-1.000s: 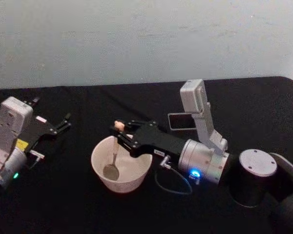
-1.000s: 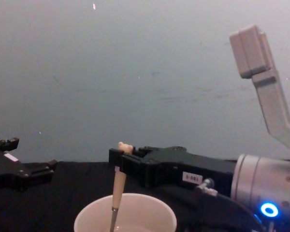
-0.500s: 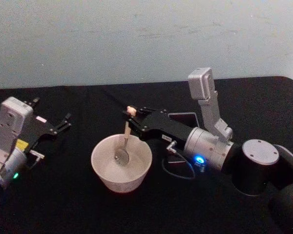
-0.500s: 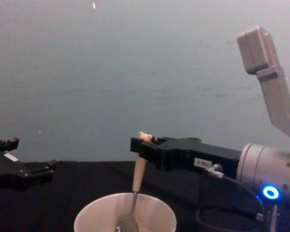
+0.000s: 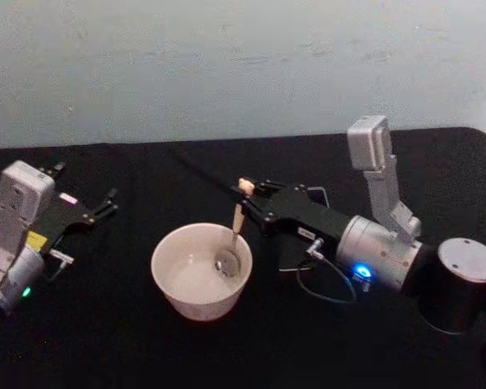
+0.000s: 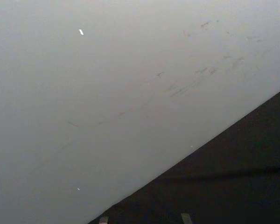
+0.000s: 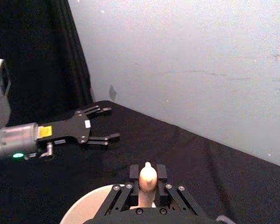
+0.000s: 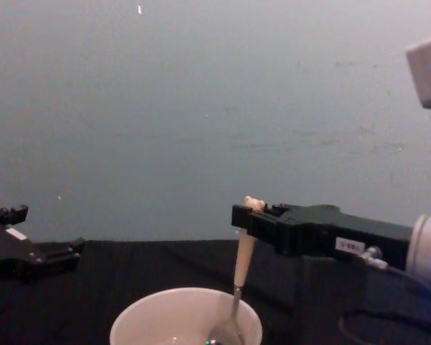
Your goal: Pick up the stirring spoon with one hand, stir inside the cup, then place it back in its original position.
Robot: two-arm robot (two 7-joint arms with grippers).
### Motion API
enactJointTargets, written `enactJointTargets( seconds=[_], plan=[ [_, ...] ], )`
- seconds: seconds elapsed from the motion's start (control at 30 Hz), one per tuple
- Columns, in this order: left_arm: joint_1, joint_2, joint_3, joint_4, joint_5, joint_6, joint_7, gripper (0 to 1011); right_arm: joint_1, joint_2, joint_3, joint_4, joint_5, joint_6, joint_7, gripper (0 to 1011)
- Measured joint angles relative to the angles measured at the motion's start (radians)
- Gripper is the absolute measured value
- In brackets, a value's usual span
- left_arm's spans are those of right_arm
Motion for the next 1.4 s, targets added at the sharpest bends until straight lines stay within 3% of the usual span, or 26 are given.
enactJointTargets(
  seconds=[0.33, 0.63, 1.07, 1.4],
  plan=[
    [0.0, 0.0, 0.0, 0.0, 0.0, 0.0, 0.0, 1002, -0.052, 0.055, -0.01, -0.078, 0.033, 0.013, 0.04, 215],
    [0.0, 0.0, 0.0, 0.0, 0.0, 0.0, 0.0, 1001, -0.061, 0.064, -0.039, -0.11, 0.047, 0.015, 0.058, 216],
    [0.0, 0.0, 0.0, 0.0, 0.0, 0.0, 0.0, 1001, -0.014, 0.004, -0.089, -0.063, 0.031, 0.005, 0.039, 215],
    [0.0, 0.0, 0.0, 0.0, 0.0, 0.0, 0.0, 1001, 0.027, -0.044, -0.099, 0.004, -0.001, -0.007, 0.013, 215]
  ],
)
